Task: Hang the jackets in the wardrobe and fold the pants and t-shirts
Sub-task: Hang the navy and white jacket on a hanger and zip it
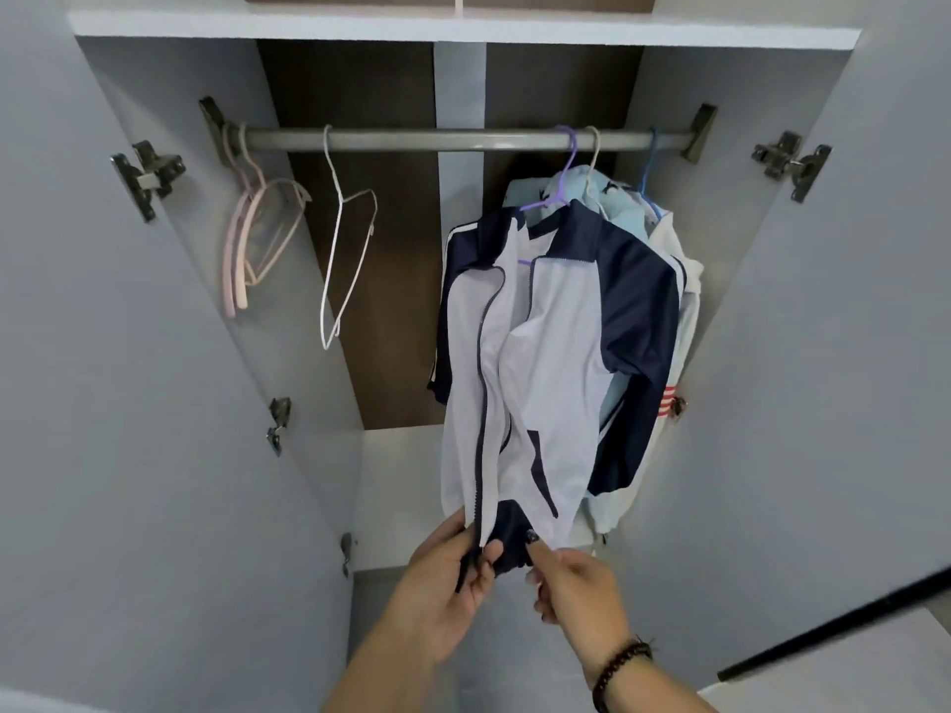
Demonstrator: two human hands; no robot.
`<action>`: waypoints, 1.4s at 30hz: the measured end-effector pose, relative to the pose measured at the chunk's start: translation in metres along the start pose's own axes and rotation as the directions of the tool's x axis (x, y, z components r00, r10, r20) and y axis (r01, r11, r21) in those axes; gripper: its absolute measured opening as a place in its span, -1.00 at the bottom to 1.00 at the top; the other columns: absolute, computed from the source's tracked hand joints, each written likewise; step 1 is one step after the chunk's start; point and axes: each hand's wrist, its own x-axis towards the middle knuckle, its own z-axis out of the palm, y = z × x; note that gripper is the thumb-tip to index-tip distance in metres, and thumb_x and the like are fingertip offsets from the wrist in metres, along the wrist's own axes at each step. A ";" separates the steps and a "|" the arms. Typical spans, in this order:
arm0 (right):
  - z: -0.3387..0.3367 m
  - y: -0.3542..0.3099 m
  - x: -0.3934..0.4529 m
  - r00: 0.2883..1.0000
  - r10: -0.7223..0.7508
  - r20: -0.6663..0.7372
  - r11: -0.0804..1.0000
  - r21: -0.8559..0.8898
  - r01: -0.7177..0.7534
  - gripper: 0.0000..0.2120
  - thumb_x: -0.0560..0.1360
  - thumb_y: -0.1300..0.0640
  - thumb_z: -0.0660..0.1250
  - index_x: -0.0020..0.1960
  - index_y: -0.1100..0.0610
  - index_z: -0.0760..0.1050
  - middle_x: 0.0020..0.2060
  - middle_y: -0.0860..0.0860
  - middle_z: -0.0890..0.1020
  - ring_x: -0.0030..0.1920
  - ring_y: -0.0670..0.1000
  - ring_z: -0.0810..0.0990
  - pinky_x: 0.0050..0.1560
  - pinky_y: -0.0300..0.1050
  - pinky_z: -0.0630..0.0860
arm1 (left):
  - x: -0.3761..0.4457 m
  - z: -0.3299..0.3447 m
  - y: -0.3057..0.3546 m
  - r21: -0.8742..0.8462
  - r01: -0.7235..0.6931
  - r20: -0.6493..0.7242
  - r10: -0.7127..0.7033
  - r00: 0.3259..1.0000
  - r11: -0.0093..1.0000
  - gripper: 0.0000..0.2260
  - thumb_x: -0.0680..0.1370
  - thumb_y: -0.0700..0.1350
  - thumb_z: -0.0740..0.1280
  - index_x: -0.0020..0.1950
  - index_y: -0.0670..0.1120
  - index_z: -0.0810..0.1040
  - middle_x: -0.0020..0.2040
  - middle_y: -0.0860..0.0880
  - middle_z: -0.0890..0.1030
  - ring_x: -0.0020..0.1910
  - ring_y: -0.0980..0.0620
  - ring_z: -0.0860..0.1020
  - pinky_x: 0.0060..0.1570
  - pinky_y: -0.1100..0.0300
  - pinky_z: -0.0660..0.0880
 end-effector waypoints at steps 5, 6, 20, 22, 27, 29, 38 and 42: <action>0.001 -0.005 -0.023 0.977 0.039 0.210 0.995 0.081 -0.057 -0.50 0.62 -0.15 0.02 -0.16 0.04 0.66 -0.25 -0.10 0.71 -0.12 -0.12 0.62 -0.01 -0.16 0.47 | -0.026 0.009 -0.012 0.141 -0.077 0.030 0.073 0.997 0.987 -0.81 0.59 -0.24 0.29 0.01 -0.10 0.70 -0.14 -0.11 0.70 -0.41 0.14 0.56 -0.44 0.32 0.43; 0.000 -0.008 -0.024 0.970 0.038 0.238 0.980 0.182 -0.083 -0.53 0.62 -0.16 0.02 -0.07 0.02 0.65 -0.23 -0.10 0.71 -0.11 -0.13 0.64 0.00 -0.14 0.48 | -0.030 0.010 -0.015 0.235 -0.114 0.030 0.110 0.994 0.965 -0.82 0.58 -0.22 0.31 0.00 -0.07 0.71 -0.16 -0.09 0.69 -0.40 0.14 0.53 -0.41 0.30 0.37; -0.044 -0.025 -0.026 0.976 0.060 0.209 0.570 0.795 -0.206 -0.92 0.50 0.35 0.33 -0.02 0.35 0.51 -0.24 0.19 0.67 -0.27 0.05 0.68 -0.31 -0.20 0.62 | -0.056 0.007 -0.022 0.479 -0.358 0.059 0.377 0.924 0.802 -0.81 0.60 -0.23 0.28 -0.02 -0.11 0.70 -0.34 -0.04 0.62 -0.49 0.18 0.47 -0.46 0.42 0.36; -0.045 -0.026 -0.029 0.969 0.048 0.244 0.533 0.814 -0.231 -0.88 0.50 0.39 0.30 0.03 0.41 0.51 -0.21 0.22 0.68 -0.28 0.05 0.69 -0.34 -0.22 0.60 | -0.053 0.003 -0.018 0.432 -0.340 0.062 0.348 0.935 0.835 -0.82 0.60 -0.24 0.27 0.04 -0.11 0.68 -0.28 -0.06 0.64 -0.47 0.18 0.48 -0.42 0.40 0.38; -0.034 -0.024 -0.040 0.946 -0.018 0.323 0.556 0.790 -0.260 -0.78 0.42 0.45 0.30 0.06 0.45 0.48 -0.09 0.32 0.66 -0.18 0.13 0.70 -0.29 -0.15 0.62 | -0.049 -0.003 0.004 0.241 -0.278 0.213 0.229 0.950 0.930 -0.66 0.58 -0.39 0.21 0.25 -0.09 0.56 0.04 -0.07 0.70 -0.34 0.14 0.51 -0.20 0.20 0.32; -0.029 -0.024 -0.044 0.925 -0.076 0.373 0.558 0.784 -0.271 -0.67 0.25 0.48 0.40 0.01 0.49 0.51 -0.08 0.37 0.64 -0.19 0.18 0.70 -0.29 -0.10 0.63 | -0.049 -0.009 0.018 0.185 -0.271 0.241 0.224 0.944 0.945 -0.62 0.56 -0.43 0.22 0.28 -0.09 0.54 0.10 -0.10 0.68 -0.31 0.11 0.52 -0.17 0.19 0.34; 0.018 -0.034 -0.046 0.989 -0.145 -0.018 0.926 0.350 0.142 -0.72 0.18 0.52 0.50 -0.25 0.33 0.45 -0.33 0.18 0.65 -0.17 0.21 0.65 -0.24 -0.06 0.59 | -0.055 -0.056 0.064 0.128 -0.236 0.373 0.174 0.912 0.963 -0.46 0.42 -0.48 0.30 0.37 -0.17 0.46 0.18 -0.23 0.62 -0.08 -0.02 0.66 -0.13 0.19 0.60; 0.030 -0.051 -0.055 0.981 -0.174 0.082 0.638 0.768 0.049 -0.59 0.09 0.53 0.43 -0.06 0.42 0.54 -0.20 0.28 0.68 -0.22 0.15 0.70 -0.24 -0.05 0.65 | -0.057 -0.061 0.073 0.115 -0.202 0.405 0.140 0.903 0.973 -0.45 0.40 -0.49 0.29 0.36 -0.15 0.46 0.19 -0.25 0.61 0.00 -0.08 0.66 -0.15 0.17 0.61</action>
